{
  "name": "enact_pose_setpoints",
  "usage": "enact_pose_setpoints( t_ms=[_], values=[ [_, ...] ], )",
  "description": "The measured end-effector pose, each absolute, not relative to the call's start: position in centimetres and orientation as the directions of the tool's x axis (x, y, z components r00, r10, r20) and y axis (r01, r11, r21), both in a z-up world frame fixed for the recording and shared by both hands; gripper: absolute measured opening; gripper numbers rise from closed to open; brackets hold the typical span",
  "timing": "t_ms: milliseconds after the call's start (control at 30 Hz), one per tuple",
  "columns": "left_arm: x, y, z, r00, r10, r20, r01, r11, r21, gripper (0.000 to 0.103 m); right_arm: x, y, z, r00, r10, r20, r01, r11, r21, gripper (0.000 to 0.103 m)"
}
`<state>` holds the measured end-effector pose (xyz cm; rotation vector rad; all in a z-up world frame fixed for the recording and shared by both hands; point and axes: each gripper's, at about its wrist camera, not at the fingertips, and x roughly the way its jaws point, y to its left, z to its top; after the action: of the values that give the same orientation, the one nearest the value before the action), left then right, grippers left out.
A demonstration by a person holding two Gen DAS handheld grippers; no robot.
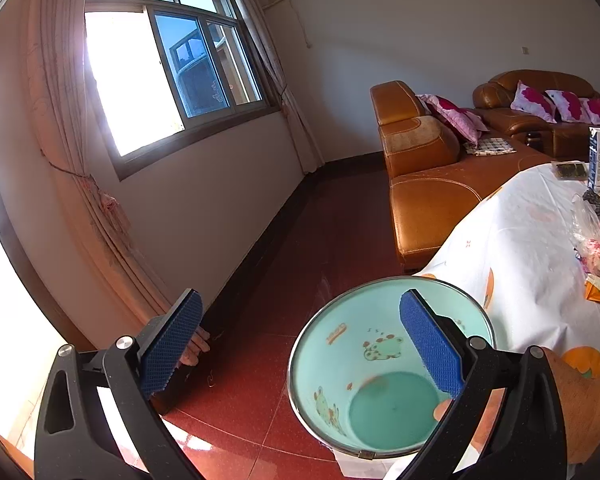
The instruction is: Collect trash
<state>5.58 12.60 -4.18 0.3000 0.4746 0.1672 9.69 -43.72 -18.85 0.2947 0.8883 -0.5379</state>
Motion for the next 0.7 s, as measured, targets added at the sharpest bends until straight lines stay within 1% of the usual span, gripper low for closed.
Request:
enact_pose_setpoints(
  t_ms=[300,433,700],
  values=[
    [5.7,13.1,-4.0,0.88,0.239,-0.411,-0.115,0.946,0.305,0.097,9.7,-43.7,-18.8,0.511,-0.321,-0.797,0.558,0.83,0.024,0.098],
    [6.3,12.7,-5.0,0.869,0.244,-0.43,-0.116,0.946,0.302,0.097,9.7,-43.7,-18.9,0.512,-0.321,-0.797,0.558,0.83,0.024,0.098],
    [7.0,10.9,-7.3,0.847,0.222,-0.483,-0.052,0.939,0.34,0.097,9.7,-43.7,-18.8,0.512,-0.321,-0.797,0.558,0.83,0.024,0.098]
  ],
)
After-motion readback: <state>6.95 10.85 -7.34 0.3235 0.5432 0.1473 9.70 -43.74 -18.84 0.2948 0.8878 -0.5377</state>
